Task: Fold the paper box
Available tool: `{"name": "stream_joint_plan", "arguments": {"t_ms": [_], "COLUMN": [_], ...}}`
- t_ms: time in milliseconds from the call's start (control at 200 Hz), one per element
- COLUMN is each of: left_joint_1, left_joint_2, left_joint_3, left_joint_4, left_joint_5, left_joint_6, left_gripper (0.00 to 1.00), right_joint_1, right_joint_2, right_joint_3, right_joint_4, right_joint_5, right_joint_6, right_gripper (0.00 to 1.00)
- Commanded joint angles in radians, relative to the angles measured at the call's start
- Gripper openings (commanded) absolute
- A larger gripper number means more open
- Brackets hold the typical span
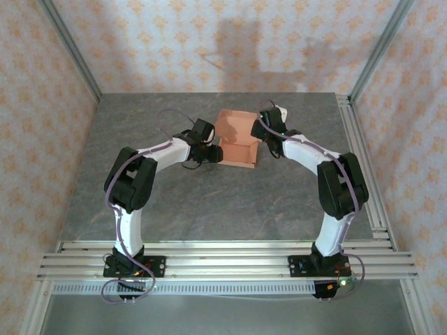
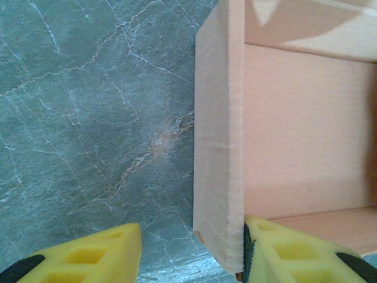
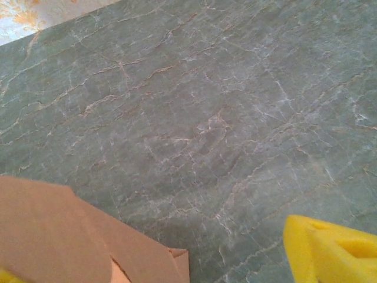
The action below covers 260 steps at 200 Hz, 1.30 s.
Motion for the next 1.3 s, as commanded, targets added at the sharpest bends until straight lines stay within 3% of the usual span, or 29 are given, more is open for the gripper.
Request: {"name": "stream_joint_plan", "arguments": {"t_ms": [0,205,440,651,746,981,1296], "left_joint_1": [-0.008,-0.012,-0.021,-0.024,-0.025,-0.025,-0.026], "left_joint_2": [-0.011,-0.014,-0.010,0.001,0.001,-0.003,-0.008], "left_joint_3": [-0.004,0.004,0.019,0.043,0.047,0.045,0.035], "left_joint_4": [0.005,0.000,0.001,-0.015,-0.018,-0.024,-0.024], "left_joint_5": [0.007,0.013,0.020,0.027,0.029,0.027,0.022], "left_joint_6": [-0.013,-0.021,-0.050,-0.050,-0.047,-0.042,-0.037], "left_gripper": [0.47,0.47,0.47,0.47,0.47,0.47,0.47], "right_joint_1": [-0.013,-0.026,0.012,0.083,0.095,0.095,0.095], "right_joint_2": [0.053,0.086,-0.111,-0.170,-0.158,-0.047,0.052], "right_joint_3": [0.069,0.151,-0.051,-0.162,-0.205,-0.181,-0.111], "right_joint_4": [-0.065,-0.117,0.008,0.034,0.083,0.097,0.055], "right_joint_5": [-0.025,-0.073,0.000,0.026,0.004,-0.034,-0.027], "right_joint_6": [-0.016,-0.034,-0.026,-0.008,0.019,0.030,-0.001], "right_gripper": [0.80,0.81,0.82,0.81,0.73,0.41,0.17]}}
